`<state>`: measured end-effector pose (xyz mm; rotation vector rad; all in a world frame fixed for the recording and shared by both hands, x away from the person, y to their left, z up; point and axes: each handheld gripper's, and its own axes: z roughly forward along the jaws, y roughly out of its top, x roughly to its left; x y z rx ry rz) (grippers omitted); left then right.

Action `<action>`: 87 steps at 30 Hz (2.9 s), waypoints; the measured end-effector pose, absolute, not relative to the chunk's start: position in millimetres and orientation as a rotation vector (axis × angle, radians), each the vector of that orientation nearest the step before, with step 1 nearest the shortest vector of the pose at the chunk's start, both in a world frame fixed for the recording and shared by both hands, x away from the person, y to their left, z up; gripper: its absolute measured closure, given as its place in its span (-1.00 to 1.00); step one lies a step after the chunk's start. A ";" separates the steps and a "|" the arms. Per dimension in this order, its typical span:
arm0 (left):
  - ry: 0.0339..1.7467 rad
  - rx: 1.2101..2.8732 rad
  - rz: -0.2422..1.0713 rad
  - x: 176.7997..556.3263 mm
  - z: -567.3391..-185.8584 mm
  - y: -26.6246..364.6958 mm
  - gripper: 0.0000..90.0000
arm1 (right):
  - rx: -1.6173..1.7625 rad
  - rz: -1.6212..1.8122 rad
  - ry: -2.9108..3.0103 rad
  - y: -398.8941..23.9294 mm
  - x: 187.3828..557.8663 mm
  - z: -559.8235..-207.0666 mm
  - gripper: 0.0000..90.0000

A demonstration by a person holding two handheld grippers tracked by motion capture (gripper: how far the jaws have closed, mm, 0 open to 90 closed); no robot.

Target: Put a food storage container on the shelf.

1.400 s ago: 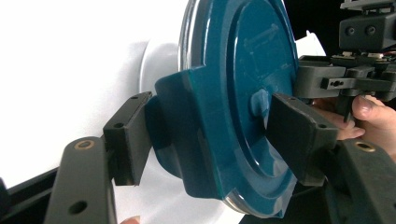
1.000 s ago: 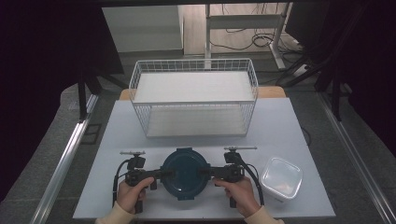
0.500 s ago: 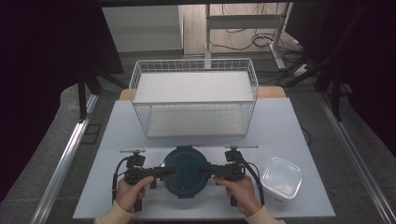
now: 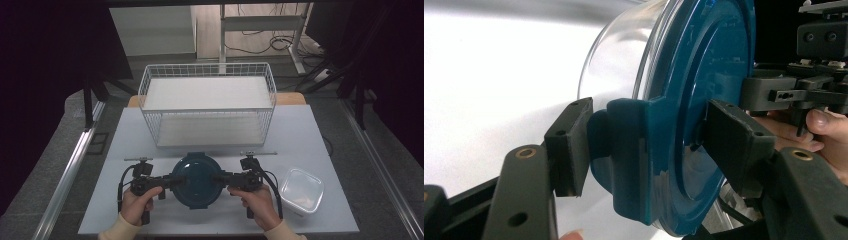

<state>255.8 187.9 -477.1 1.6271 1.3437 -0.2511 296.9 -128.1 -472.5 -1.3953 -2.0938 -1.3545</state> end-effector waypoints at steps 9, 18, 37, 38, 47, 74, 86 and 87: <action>1.313 1.630 -0.232 261.3 -464.4 187.9 -0.15 | -1.375 -1.395 -2.129 -128.1 301.2 -456.5 -0.10; 1.273 1.642 -0.201 271.3 -444.6 183.7 -0.14 | -1.372 -1.452 -2.135 -133.7 305.0 -440.7 -0.10; 1.210 1.632 -0.129 290.9 -388.6 190.5 -0.14 | -1.341 -1.550 -2.170 -127.2 322.2 -387.4 -0.10; 1.205 1.635 -0.123 292.0 -384.5 190.4 -0.14 | -1.338 -1.555 -2.168 -127.4 323.4 -383.9 -0.10; 1.163 1.650 -0.093 303.2 -353.1 186.8 -0.14 | -1.328 -1.614 -2.177 -131.2 329.8 -354.1 -0.10; 1.127 1.673 -0.084 348.6 -305.0 182.7 -0.13 | -1.320 -1.657 -2.196 -136.5 369.8 -305.4 -0.10; 1.123 1.657 -0.079 365.6 -289.6 189.5 -0.13 | -1.310 -1.667 -2.214 -130.0 387.6 -286.5 -0.10; 1.124 1.655 -0.081 367.7 -288.4 190.3 -0.13 | -1.310 -1.667 -2.214 -130.0 387.6 -286.5 -0.10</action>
